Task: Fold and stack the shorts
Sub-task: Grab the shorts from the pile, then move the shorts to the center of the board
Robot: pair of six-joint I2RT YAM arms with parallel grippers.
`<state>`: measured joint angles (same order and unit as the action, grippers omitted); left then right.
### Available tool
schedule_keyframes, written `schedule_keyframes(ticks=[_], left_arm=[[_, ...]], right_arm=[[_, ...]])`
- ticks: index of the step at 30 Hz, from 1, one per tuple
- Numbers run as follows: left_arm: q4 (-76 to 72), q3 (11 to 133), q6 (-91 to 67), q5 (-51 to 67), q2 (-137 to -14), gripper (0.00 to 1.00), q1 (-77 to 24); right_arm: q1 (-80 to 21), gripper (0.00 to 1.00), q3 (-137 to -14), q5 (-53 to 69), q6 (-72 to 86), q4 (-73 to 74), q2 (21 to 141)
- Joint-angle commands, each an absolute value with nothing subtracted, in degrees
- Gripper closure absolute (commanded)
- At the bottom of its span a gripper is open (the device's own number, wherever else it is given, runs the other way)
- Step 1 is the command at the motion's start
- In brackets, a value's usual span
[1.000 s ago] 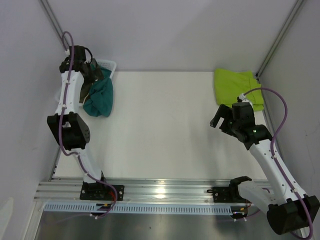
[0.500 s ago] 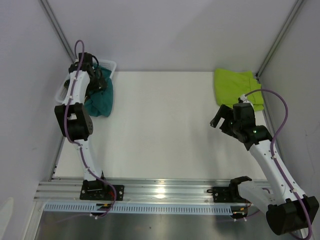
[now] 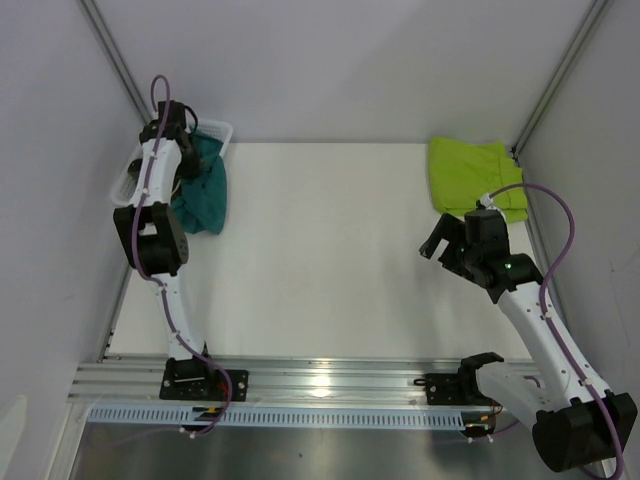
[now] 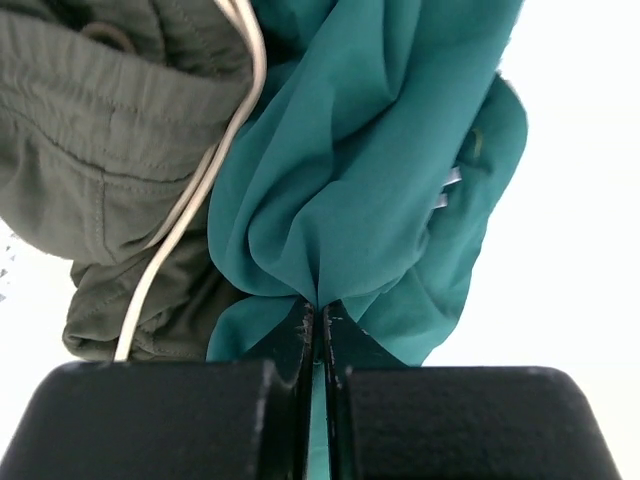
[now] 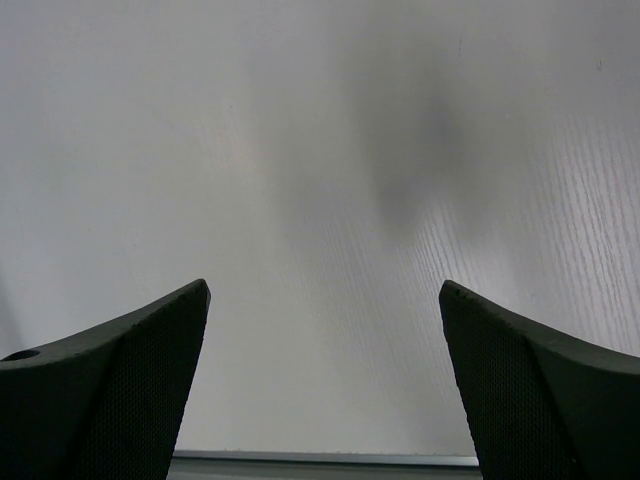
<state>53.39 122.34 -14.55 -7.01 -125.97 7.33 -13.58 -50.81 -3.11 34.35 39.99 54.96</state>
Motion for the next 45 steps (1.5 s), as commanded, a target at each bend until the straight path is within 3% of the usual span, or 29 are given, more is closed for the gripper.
schedule_keyframes(ticks=[1, 8, 14, 18, 27, 35, 39, 45], left_arm=[[50.19, 125.6, -16.25, -3.78, -121.84, 1.0, 8.08], [35.62, 117.24, -33.64, 13.51, -107.24, 1.0, 15.28], [29.99, 132.79, -41.64, 26.17, -107.93, 1.0, 17.66], [10.34, 133.41, -54.46, 35.23, -106.61, 1.0, 18.54], [-9.48, 139.13, -69.95, 44.72, -105.21, 1.0, 17.58], [2.17, 125.97, -58.74, 48.52, -93.0, 1.0, 8.71], [4.16, 109.8, -60.11, 43.25, -86.32, 1.0, 8.09], [24.72, 105.12, -49.32, 34.03, -75.6, 1.0, 4.4]], right_arm=[[-13.36, 0.0, -50.71, -2.29, 35.07, 38.85, 54.49], [-13.27, 0.0, -50.71, -1.06, 34.98, 38.23, 54.58], [-13.36, 0.01, -50.98, 0.95, 34.81, 37.18, 55.11], [-13.45, 0.01, -51.85, 1.84, 34.8, 36.39, 55.72], [-13.45, 0.0, -52.47, 1.67, 33.66, 36.56, 55.46], [-12.04, 0.0, -56.68, 1.05, 32.26, 35.68, 56.95], [-11.87, 0.0, -57.92, 2.37, 32.61, 35.6, 56.95], [-11.6, 0.0, -59.94, 3.34, 31.38, 36.03, 56.51]])
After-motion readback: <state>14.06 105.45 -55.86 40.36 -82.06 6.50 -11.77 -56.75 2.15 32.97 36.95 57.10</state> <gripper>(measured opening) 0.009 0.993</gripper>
